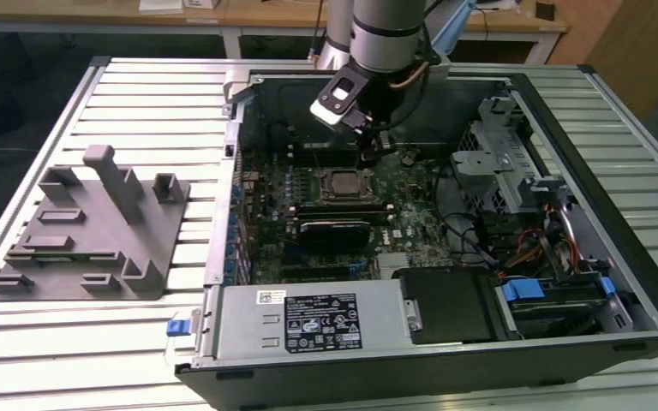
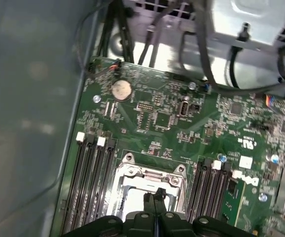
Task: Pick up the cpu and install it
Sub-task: 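Close the cpu cover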
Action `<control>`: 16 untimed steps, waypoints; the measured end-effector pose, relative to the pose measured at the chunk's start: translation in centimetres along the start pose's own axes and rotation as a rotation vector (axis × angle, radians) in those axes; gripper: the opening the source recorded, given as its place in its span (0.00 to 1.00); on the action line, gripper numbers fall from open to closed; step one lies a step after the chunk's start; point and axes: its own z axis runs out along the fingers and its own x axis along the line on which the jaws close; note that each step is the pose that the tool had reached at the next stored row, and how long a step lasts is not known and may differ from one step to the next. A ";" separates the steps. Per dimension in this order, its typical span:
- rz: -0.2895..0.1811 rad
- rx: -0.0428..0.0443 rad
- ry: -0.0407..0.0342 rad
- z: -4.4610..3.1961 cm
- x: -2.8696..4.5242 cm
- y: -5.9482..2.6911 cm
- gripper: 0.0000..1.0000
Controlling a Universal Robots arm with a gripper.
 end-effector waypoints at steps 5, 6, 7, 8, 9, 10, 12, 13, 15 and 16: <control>-0.091 -0.0012 -0.0001 0.09 0.00 0.00 0.11; -0.110 -0.0015 -0.0002 0.11 0.00 0.00 0.11; -0.128 -0.0017 -0.0002 0.13 0.00 0.00 0.11; -0.146 -0.0020 -0.0002 0.15 0.00 0.00 0.11; -0.163 -0.0022 -0.0003 0.17 0.00 0.00 0.11; -0.182 -0.0024 -0.0004 0.18 0.00 0.00 0.11; -0.219 -0.0030 -0.0004 0.23 0.00 0.00 0.11; -0.237 -0.0032 -0.0004 0.25 0.00 0.00 0.11; -0.273 -0.0037 -0.0005 0.29 0.00 0.00 0.11; -0.292 -0.0039 -0.0006 0.31 0.00 0.00 0.11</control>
